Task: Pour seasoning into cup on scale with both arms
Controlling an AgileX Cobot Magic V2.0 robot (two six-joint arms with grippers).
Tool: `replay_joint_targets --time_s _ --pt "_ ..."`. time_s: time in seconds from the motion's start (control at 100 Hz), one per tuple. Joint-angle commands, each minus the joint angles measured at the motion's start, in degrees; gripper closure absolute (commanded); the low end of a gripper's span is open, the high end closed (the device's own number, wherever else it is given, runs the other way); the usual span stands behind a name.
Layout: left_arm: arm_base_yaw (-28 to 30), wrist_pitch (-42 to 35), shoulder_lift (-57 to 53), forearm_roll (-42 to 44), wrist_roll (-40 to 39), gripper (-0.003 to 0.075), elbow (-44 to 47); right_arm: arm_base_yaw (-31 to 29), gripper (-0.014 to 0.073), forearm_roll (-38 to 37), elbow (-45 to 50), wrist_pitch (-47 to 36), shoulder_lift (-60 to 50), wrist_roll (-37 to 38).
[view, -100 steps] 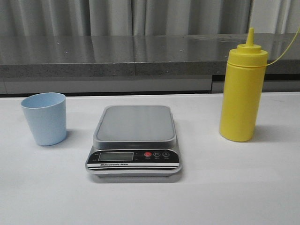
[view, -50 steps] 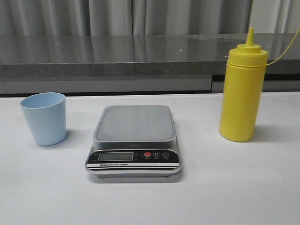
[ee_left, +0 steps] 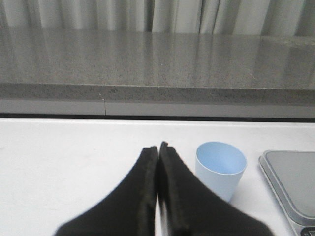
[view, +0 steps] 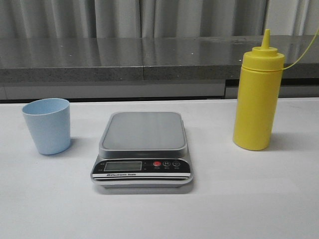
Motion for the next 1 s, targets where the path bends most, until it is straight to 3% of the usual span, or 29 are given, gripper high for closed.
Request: replay_joint_targets --time_s 0.0,0.13,0.2,0.38,0.45,0.75,0.99 --pt "0.1 -0.9 7.2 -1.4 0.1 0.0741 -6.4 -0.4 0.0662 -0.7 -1.0 -4.0 -1.2 -0.6" --pt "0.1 3.4 17.9 -1.4 2.6 0.0735 -13.0 -0.4 0.0662 -0.7 -1.0 -4.0 -1.2 -0.6" --pt "0.1 6.0 23.7 -1.4 4.6 0.0682 -16.5 -0.4 0.0662 -0.7 -1.0 -4.0 -1.2 -0.6" --pt "0.0 9.4 36.9 -4.0 4.6 0.0345 -24.5 -0.4 0.0662 -0.7 -1.0 -4.0 -1.2 -0.6" --pt "-0.8 9.9 41.3 -4.5 4.6 0.0269 -27.4 -0.4 0.0662 -0.7 -1.0 -4.0 -1.2 -0.6" --pt "-7.8 12.7 58.6 -4.5 4.6 0.0263 -39.1 -0.4 0.0662 -0.7 -1.0 -4.0 -1.2 -0.6" --pt "-8.5 17.5 70.5 -4.5 4.6 0.0281 -46.8 -0.4 0.0662 -0.7 -1.0 -4.0 -1.2 -0.6"
